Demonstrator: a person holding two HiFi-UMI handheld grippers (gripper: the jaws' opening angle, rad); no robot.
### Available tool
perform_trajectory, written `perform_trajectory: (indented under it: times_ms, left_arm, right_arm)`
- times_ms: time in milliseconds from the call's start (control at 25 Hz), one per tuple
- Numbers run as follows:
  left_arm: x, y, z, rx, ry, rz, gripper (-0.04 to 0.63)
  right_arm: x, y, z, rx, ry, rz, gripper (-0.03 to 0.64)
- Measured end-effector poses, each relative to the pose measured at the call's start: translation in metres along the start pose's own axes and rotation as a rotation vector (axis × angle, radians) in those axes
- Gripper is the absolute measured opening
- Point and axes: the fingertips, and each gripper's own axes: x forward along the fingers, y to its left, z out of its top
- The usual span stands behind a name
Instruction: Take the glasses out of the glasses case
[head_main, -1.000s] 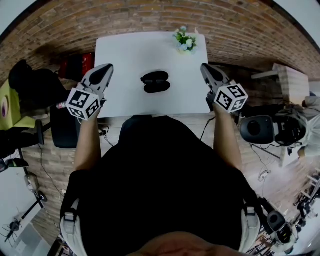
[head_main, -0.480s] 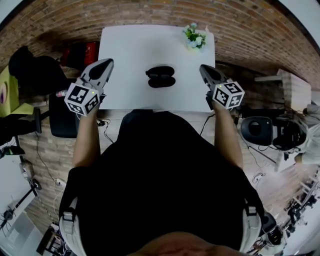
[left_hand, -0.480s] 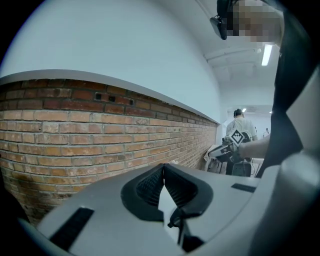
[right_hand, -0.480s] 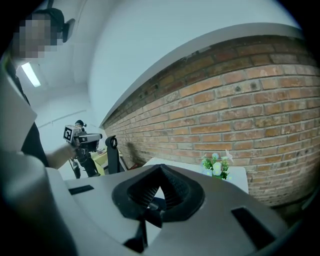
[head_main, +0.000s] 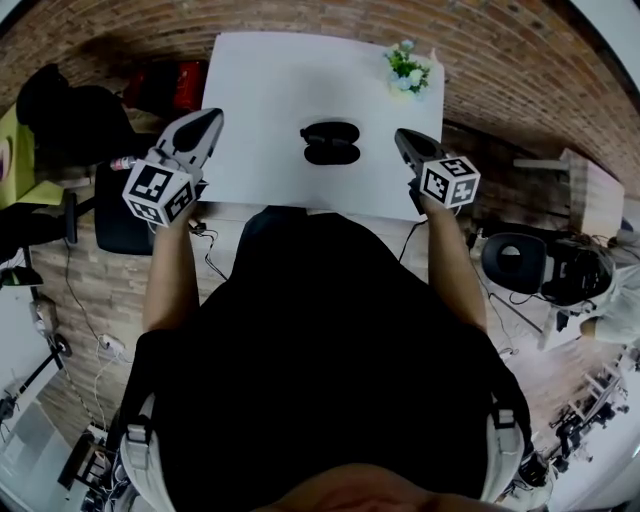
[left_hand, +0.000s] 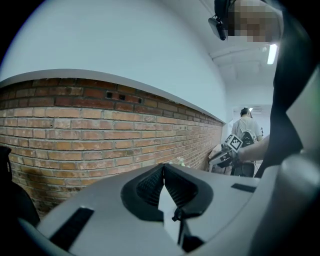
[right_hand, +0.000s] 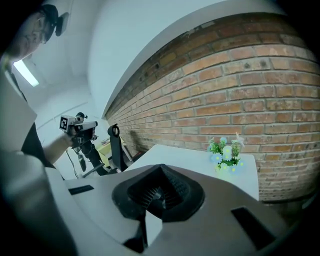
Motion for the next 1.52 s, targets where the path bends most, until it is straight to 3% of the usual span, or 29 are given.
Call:
perform_trajectory:
  times_ms: [360,1520]
  left_arm:
    - [-0.017,0.011,-0.011,-0.018,0.01,0.045,0.011]
    - [-0.056,0.051,-0.049,-0.069,0.064,0.137,0.011]
  right_arm:
    - [0.032,-0.003,-0.035,0.019,0.088,0.025,0.015]
    - [0.125,0.018,-0.114,-0.084,0.356,0.103,0.015]
